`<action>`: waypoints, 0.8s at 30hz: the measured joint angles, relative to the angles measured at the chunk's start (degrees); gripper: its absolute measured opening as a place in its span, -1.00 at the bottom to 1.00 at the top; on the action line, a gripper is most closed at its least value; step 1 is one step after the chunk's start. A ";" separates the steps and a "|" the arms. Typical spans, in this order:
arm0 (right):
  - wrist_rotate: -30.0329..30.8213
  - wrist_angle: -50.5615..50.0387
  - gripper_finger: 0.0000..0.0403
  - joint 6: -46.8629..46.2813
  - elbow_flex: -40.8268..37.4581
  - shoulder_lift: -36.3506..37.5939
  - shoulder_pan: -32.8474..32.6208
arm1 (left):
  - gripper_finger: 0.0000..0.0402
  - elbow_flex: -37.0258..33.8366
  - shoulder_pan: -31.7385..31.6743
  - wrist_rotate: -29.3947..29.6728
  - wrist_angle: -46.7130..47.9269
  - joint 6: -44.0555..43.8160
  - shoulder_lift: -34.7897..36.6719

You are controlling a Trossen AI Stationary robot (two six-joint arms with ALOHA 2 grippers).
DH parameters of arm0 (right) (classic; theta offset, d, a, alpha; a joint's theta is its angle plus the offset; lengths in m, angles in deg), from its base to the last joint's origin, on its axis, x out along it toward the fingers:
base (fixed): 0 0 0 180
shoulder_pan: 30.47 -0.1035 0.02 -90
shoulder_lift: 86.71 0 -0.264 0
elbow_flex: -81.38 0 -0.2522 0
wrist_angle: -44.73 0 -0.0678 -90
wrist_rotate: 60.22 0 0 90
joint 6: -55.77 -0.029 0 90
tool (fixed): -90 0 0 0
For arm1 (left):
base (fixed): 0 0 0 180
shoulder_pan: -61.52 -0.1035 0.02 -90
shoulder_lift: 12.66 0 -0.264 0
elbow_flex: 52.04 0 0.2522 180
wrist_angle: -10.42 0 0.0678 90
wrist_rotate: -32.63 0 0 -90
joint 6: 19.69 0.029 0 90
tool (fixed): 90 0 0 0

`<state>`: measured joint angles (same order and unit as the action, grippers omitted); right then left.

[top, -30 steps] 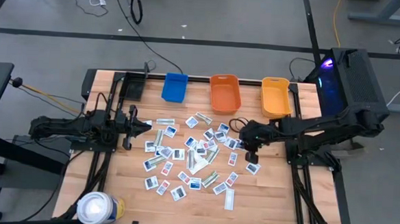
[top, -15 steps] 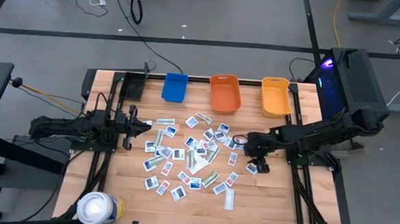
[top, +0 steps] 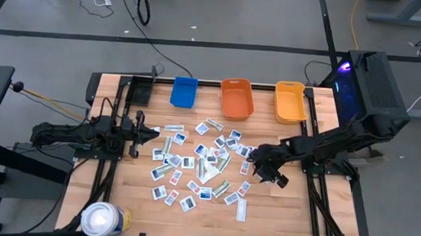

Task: Pick & Place First Aid Supplies
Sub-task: Put the towelette pack into the orange bin

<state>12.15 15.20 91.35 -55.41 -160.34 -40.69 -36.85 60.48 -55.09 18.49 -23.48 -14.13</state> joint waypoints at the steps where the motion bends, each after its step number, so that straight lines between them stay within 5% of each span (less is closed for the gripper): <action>1: 0.87 0.02 -0.07 1.11 0.00 -0.68 0.00 | -0.84 -0.01 -0.01 0.00 -0.01 0.02 0.00; 7: 4.54 -0.73 -0.07 2.07 0.00 -1.88 0.00 | -0.84 0.00 -0.02 0.00 0.00 0.00 0.00; 18: 4.71 -9.82 -0.07 -11.03 0.00 2.06 -0.22 | -0.84 -0.01 -0.02 0.00 0.00 0.01 0.00; 24: 4.66 -8.45 -0.07 -6.92 0.00 2.28 -2.19 | -0.84 0.00 -0.02 -0.02 0.00 0.00 0.00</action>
<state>16.81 6.76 84.43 -55.41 -158.07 -42.87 -36.85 60.46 -55.11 18.49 -23.48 -14.13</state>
